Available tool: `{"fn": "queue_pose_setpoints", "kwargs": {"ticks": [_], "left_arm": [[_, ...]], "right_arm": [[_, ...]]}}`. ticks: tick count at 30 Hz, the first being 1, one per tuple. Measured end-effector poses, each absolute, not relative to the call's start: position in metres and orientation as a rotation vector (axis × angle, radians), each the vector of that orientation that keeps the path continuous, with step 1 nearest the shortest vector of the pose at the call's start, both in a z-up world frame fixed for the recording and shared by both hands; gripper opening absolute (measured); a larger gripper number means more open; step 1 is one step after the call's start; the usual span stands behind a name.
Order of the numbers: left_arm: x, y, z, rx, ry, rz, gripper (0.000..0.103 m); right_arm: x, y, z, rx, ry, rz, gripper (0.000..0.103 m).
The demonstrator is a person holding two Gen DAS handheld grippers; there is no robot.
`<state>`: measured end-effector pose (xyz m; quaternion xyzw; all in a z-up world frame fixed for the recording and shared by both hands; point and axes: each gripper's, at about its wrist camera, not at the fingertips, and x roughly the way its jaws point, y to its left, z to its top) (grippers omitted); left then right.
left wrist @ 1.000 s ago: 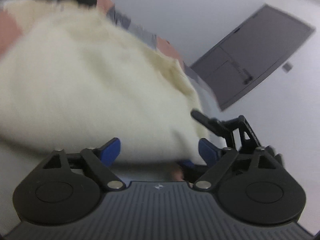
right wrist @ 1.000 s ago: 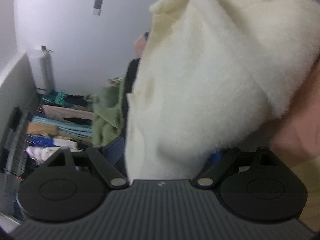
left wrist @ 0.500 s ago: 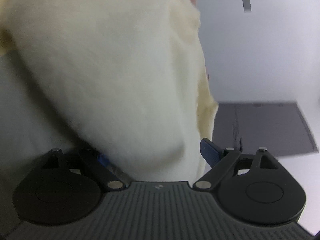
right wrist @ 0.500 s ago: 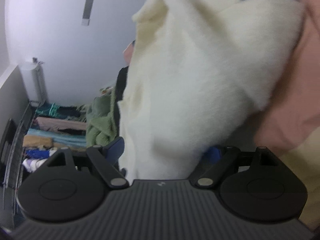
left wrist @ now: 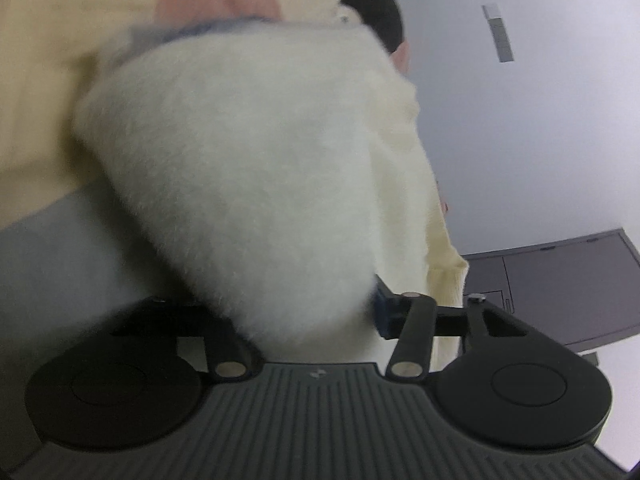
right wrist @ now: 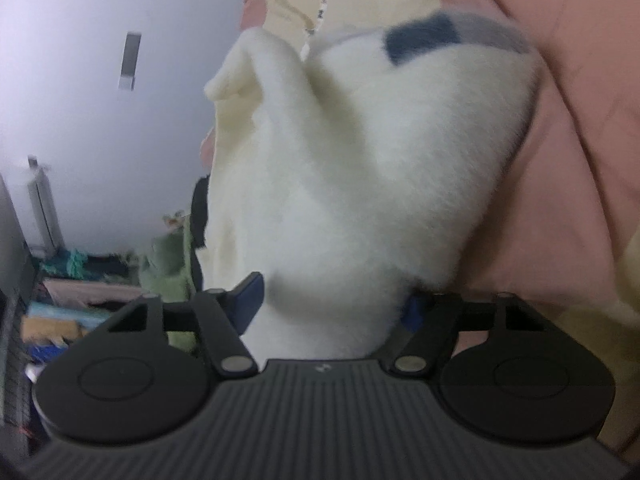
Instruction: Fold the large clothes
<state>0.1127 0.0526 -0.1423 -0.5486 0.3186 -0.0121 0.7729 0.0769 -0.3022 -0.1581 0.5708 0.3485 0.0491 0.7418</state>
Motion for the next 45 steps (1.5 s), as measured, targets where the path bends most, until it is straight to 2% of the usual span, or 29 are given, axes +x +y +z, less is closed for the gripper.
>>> {"fn": "queue_pose_setpoints", "kwargs": {"ticks": [1, 4, 6, 14, 23, 26, 28, 30, 32, 34, 35, 37, 45], "left_arm": [[0.109, 0.052, -0.138, -1.169, 0.683, -0.028, 0.05], [0.102, 0.049, -0.122, -1.116, 0.648, -0.048, 0.044], [0.098, 0.046, -0.11, -1.092, 0.605, -0.065, 0.044], [0.061, 0.043, -0.054, -1.04, 0.516, -0.164, 0.044], [-0.013, 0.036, -0.031, -0.984, 0.59, -0.204, 0.046], [-0.022, 0.035, -0.039, -0.986, 0.614, -0.208, 0.048], [-0.018, 0.037, -0.04, -0.99, 0.631, -0.213, 0.053], [-0.012, 0.038, -0.042, -1.004, 0.646, -0.23, 0.065], [-0.007, 0.036, -0.04, -0.982, 0.659, -0.24, 0.073], [-0.003, 0.035, -0.037, -0.957, 0.656, -0.255, 0.079], [-0.001, 0.034, -0.035, -0.951, 0.65, -0.263, 0.081], [0.001, 0.033, -0.027, -0.922, 0.63, -0.279, 0.082], [0.047, 0.032, -0.001, -0.811, 0.6, -0.267, 0.084]], "right_arm": [[0.078, -0.298, -0.155, 1.219, 0.77, 0.106, 0.051], [0.075, -0.293, -0.143, 1.132, 0.754, 0.12, 0.036], [0.071, -0.292, -0.134, 1.096, 0.723, 0.147, 0.033], [0.045, -0.297, -0.082, 1.033, 0.564, 0.26, 0.031], [-0.024, -0.306, -0.06, 1.023, 0.52, 0.283, 0.031], [-0.034, -0.31, -0.064, 1.033, 0.533, 0.283, 0.032], [-0.029, -0.31, -0.066, 1.04, 0.554, 0.273, 0.033], [-0.024, -0.311, -0.066, 1.046, 0.565, 0.274, 0.036], [-0.02, -0.313, -0.064, 1.05, 0.568, 0.283, 0.043], [-0.022, -0.315, -0.062, 1.05, 0.562, 0.299, 0.059], [-0.02, -0.315, -0.059, 1.055, 0.555, 0.309, 0.062], [-0.019, -0.315, -0.052, 1.043, 0.549, 0.318, 0.067], [0.026, -0.302, -0.019, 0.858, 0.536, 0.347, 0.067]]}}
